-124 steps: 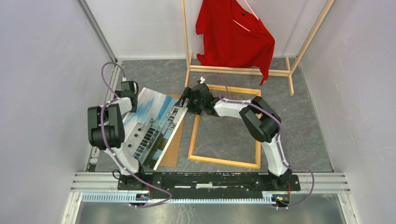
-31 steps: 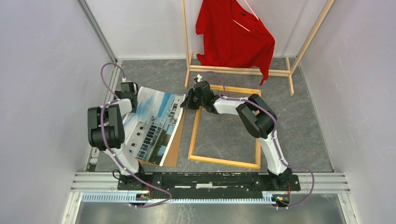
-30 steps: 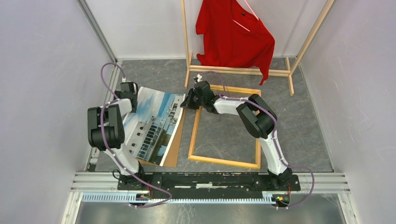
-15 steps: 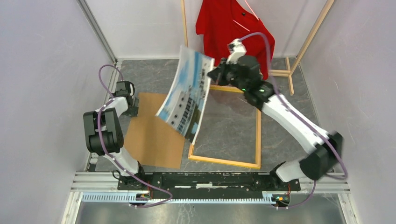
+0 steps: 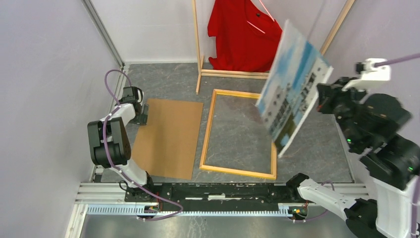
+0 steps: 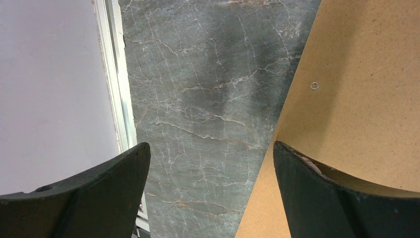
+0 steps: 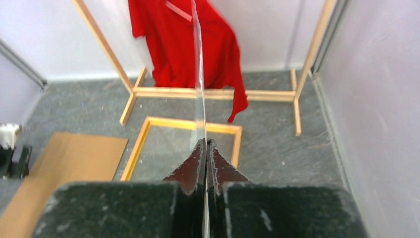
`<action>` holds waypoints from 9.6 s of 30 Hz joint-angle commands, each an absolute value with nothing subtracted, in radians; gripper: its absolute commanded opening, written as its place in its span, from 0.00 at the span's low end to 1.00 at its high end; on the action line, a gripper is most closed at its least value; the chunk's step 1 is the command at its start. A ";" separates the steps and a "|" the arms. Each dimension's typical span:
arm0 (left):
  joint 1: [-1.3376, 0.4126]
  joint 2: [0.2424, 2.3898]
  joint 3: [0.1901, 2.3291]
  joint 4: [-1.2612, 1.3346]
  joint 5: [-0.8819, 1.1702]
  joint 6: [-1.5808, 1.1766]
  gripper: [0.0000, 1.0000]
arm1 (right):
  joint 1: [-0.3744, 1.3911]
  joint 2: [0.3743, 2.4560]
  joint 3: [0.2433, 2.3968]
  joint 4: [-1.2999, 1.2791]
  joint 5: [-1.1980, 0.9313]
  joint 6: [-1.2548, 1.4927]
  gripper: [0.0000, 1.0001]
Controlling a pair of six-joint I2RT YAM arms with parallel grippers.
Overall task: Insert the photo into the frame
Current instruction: Turn over the photo from the photo frame, then adjust the photo in the photo frame.
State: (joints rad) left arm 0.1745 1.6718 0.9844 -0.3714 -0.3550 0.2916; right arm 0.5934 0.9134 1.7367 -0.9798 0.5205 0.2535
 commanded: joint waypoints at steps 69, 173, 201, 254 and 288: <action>0.120 1.514 0.946 -0.436 -0.331 0.303 1.00 | 0.776 1.699 1.257 -0.283 0.766 1.709 0.00; -0.193 1.519 1.052 -0.578 -0.235 0.207 1.00 | 0.666 2.350 1.883 -0.201 0.285 0.011 0.24; -0.193 1.519 1.045 -0.581 -0.224 0.204 1.00 | 0.624 2.262 1.776 -0.189 0.353 0.026 0.20; -0.587 1.753 1.264 -0.573 0.113 0.160 1.00 | 0.139 2.019 1.367 -0.109 0.208 0.288 0.30; -0.603 1.788 1.248 -0.514 0.070 0.189 1.00 | 0.105 1.911 1.201 -0.058 0.161 0.296 0.28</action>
State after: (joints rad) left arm -0.5980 1.8740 1.2449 -0.5198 0.1020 0.1886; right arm 0.1081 1.9450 1.2037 -0.0055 0.1818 0.3065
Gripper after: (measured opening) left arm 0.996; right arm 0.279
